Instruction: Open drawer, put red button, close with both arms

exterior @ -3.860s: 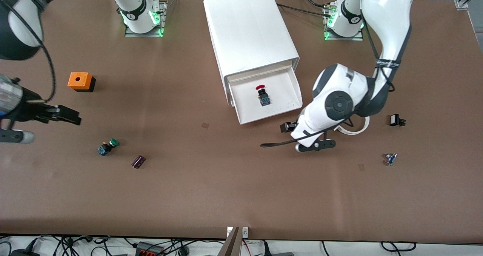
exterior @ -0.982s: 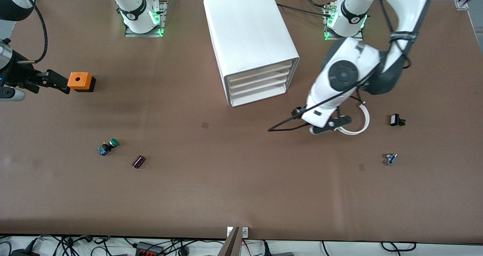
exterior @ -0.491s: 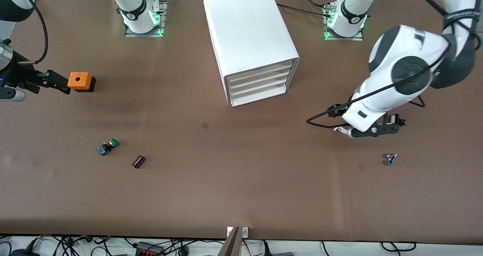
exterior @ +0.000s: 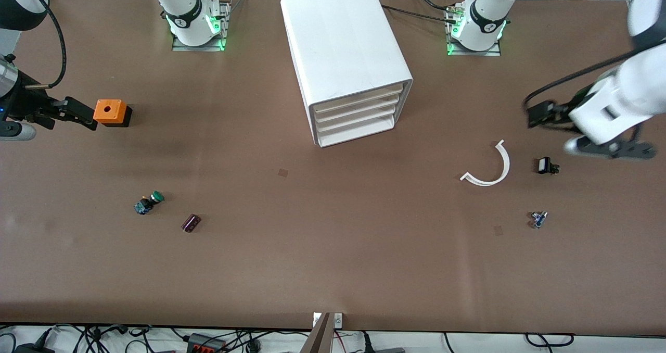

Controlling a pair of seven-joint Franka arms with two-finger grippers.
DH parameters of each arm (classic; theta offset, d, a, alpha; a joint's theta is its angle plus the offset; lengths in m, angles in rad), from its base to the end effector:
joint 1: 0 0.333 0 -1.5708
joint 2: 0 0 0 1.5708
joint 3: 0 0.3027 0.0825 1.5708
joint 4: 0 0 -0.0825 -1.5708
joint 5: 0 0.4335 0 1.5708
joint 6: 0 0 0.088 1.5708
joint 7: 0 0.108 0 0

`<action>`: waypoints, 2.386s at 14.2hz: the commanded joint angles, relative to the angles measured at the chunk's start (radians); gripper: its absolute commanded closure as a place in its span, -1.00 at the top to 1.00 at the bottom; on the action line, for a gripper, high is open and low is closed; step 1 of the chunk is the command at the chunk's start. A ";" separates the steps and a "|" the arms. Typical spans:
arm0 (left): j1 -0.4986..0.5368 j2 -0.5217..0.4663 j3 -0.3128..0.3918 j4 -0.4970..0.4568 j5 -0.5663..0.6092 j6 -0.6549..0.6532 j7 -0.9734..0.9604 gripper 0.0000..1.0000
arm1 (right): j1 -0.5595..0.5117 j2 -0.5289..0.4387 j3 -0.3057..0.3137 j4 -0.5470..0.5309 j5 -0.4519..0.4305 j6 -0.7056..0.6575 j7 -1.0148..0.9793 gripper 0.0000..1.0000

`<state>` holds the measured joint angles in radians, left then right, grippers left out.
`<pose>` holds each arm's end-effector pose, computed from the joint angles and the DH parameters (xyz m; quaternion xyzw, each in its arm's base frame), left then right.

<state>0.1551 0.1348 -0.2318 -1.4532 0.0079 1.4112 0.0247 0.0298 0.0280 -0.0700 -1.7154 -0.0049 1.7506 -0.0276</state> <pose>0.6229 -0.0381 0.5772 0.9949 -0.0505 -0.0868 0.0093 0.6204 -0.0250 0.5328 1.0000 -0.0059 0.0035 0.0035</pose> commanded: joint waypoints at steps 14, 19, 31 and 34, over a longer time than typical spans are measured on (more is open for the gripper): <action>-0.131 -0.230 0.192 -0.320 -0.089 0.281 0.040 1.00 | -0.004 0.001 0.006 -0.009 -0.014 0.012 -0.003 1.00; -0.138 -0.228 0.180 -0.299 0.014 0.238 0.037 1.00 | -0.004 0.001 0.006 -0.009 -0.014 0.012 -0.003 1.00; -0.137 -0.175 0.178 -0.220 -0.008 0.219 0.046 1.00 | -0.004 0.000 0.006 -0.003 -0.009 0.006 -0.003 1.00; -0.141 -0.173 0.178 -0.220 -0.008 0.221 0.049 1.00 | -0.004 0.000 0.006 -0.003 -0.009 0.010 -0.003 1.00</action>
<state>0.0183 -0.0547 -0.0520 -1.7080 -0.0004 1.6558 0.0779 0.0297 0.0342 -0.0700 -1.7158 -0.0049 1.7535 -0.0276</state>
